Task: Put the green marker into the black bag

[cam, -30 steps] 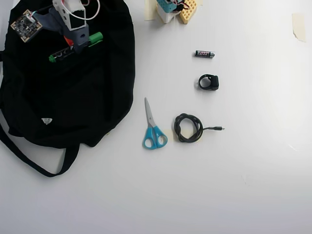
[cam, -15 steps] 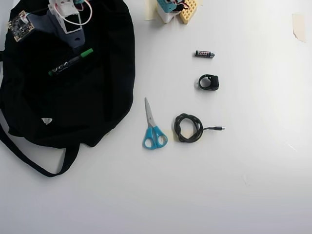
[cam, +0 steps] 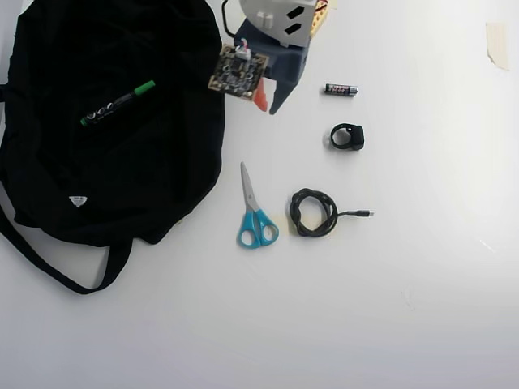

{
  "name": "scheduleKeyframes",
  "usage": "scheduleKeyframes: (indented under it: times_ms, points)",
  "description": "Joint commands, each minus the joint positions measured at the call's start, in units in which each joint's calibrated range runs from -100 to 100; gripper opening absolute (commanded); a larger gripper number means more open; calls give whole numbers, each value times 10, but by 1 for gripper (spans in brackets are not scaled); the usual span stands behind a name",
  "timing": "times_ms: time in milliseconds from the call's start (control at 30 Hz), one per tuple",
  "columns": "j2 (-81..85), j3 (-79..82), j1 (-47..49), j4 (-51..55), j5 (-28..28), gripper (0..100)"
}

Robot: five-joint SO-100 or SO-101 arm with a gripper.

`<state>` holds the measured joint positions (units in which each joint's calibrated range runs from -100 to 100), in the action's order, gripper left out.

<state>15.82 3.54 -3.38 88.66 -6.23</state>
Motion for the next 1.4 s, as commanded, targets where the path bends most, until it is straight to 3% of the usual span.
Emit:
scheduleKeyframes:
  times_ms: [0,167,333,800,1367]
  points:
    - [125,200,22,-121,2,2]
    - [268,410,48,-203,5,2]
    - [435,543,41,-202,61,2]
    - [785,850,77,-197,63,2]
    - [835,957,100,-165,59,2]
